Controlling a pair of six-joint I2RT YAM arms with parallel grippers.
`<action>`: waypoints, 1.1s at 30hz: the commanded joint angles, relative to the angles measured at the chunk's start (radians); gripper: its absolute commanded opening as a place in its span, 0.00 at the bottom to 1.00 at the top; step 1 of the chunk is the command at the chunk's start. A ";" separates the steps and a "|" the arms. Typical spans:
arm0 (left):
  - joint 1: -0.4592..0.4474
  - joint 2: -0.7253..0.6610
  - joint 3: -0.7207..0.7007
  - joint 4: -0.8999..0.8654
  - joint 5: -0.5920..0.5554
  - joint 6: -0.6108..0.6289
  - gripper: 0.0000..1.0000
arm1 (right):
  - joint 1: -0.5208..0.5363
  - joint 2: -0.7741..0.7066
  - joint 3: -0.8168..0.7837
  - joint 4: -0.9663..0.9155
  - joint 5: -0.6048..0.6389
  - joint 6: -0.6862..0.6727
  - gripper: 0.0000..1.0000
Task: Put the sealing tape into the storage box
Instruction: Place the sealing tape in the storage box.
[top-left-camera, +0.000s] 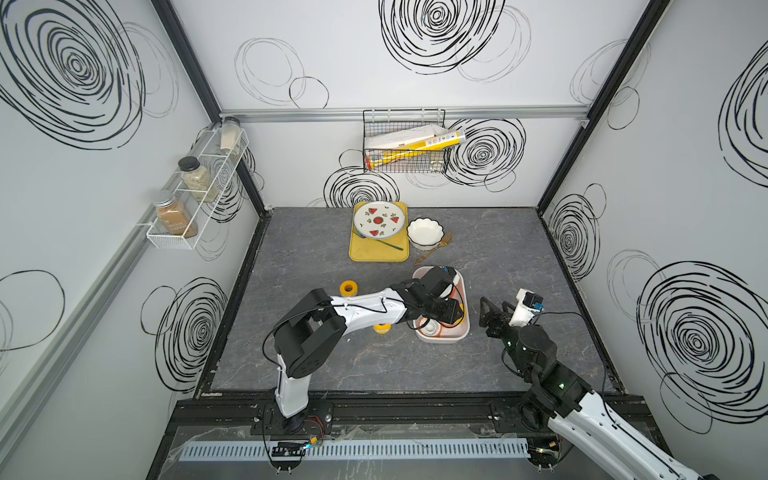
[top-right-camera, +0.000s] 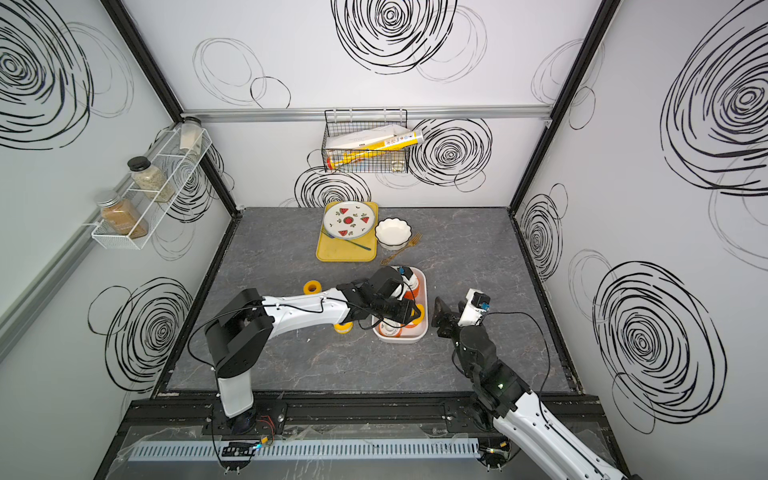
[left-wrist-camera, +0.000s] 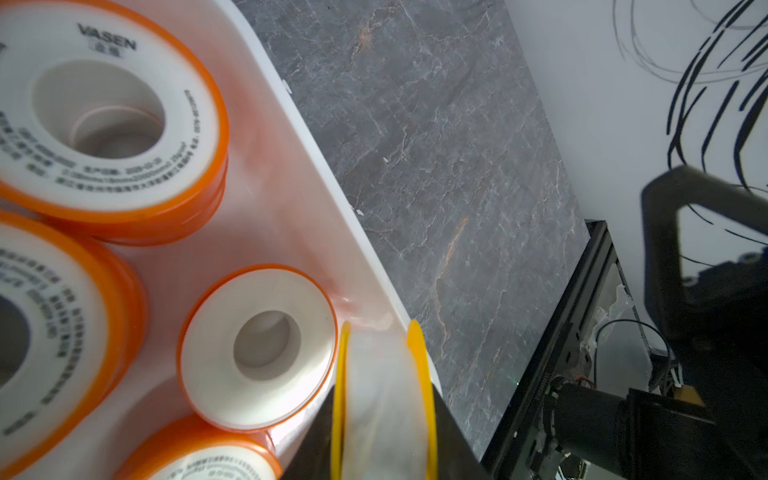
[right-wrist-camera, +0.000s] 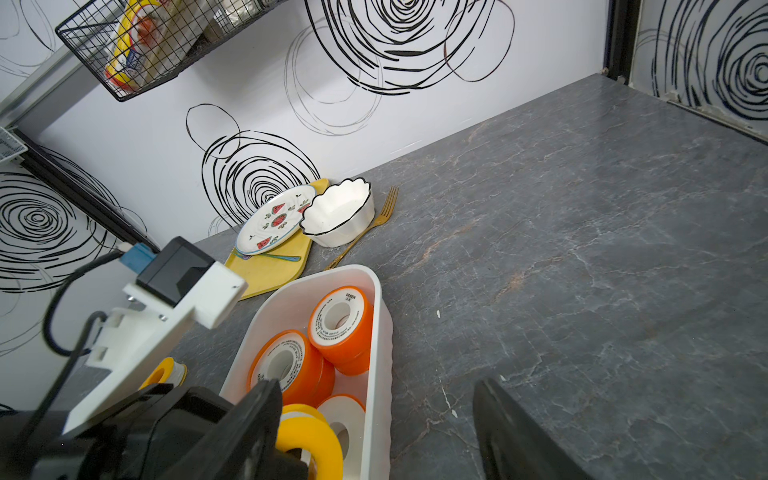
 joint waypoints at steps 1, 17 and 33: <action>0.005 0.040 0.048 0.013 0.022 0.020 0.32 | -0.002 -0.011 -0.012 -0.019 0.013 0.001 0.77; 0.043 0.108 0.048 0.036 0.063 0.020 0.41 | -0.002 -0.008 -0.013 -0.014 0.010 -0.001 0.77; 0.075 0.040 0.014 -0.027 0.009 0.036 0.79 | -0.002 0.004 -0.012 -0.006 0.006 -0.002 0.77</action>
